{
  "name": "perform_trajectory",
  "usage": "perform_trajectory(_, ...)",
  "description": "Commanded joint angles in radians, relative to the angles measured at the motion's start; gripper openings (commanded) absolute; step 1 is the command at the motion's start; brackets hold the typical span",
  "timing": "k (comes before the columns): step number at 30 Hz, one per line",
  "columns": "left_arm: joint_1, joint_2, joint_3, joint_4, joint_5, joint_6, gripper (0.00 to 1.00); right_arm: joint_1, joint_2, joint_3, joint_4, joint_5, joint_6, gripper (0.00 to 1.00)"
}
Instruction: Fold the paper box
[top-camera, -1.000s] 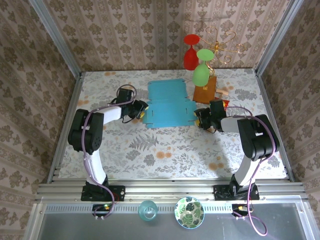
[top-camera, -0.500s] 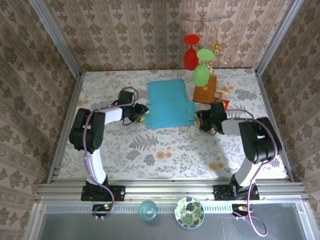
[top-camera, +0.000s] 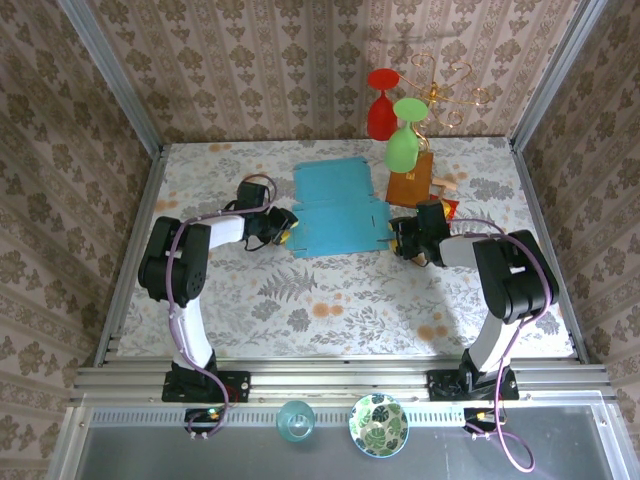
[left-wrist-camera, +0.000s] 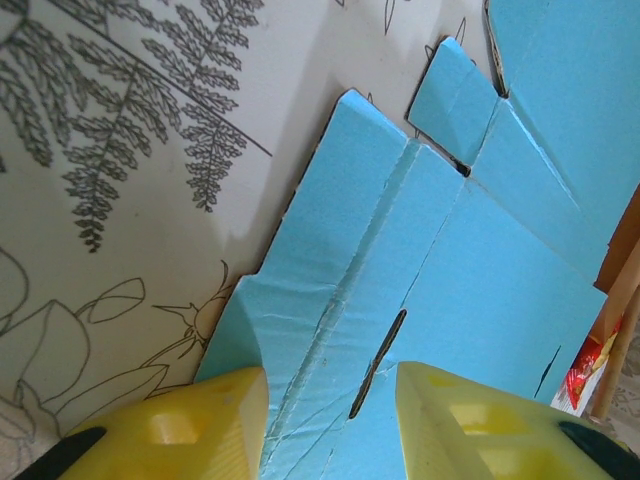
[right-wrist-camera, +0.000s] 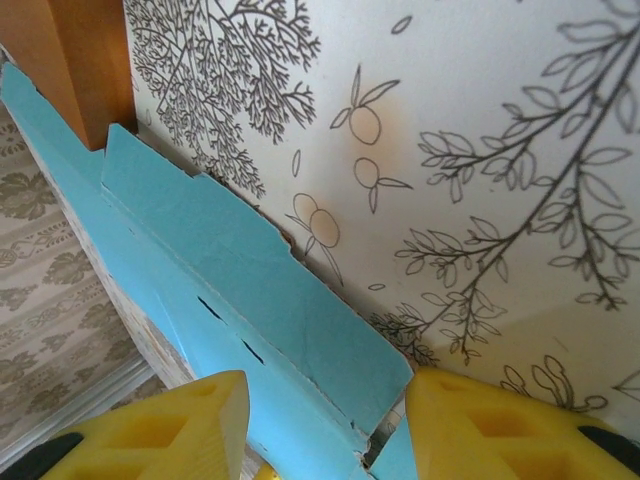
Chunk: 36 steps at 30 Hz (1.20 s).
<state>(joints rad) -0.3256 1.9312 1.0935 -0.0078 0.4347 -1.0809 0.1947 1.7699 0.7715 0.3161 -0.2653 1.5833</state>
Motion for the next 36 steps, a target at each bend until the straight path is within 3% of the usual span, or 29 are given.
perform_trajectory(1,0.000,0.023,-0.018,-0.058,0.009,0.024,0.40,0.026,0.062,-0.001,0.088,0.023,0.050,0.46)
perform_trajectory(13,-0.001,0.016,-0.021,-0.065,0.010,0.030,0.40,0.053,0.058,-0.031,0.200,0.077,0.155,0.45)
perform_trajectory(22,0.004,-0.009,-0.030,-0.076,0.001,0.040,0.40,0.054,0.039,-0.063,0.234,0.127,0.146,0.18)
perform_trajectory(28,0.011,-0.081,-0.028,-0.106,-0.017,0.050,0.43,0.054,-0.060,-0.062,0.113,0.163,0.118,0.00)
perform_trajectory(36,0.005,-0.340,-0.053,-0.234,-0.041,-0.005,0.55,0.078,-0.195,-0.027,-0.087,0.183,0.217,0.00)
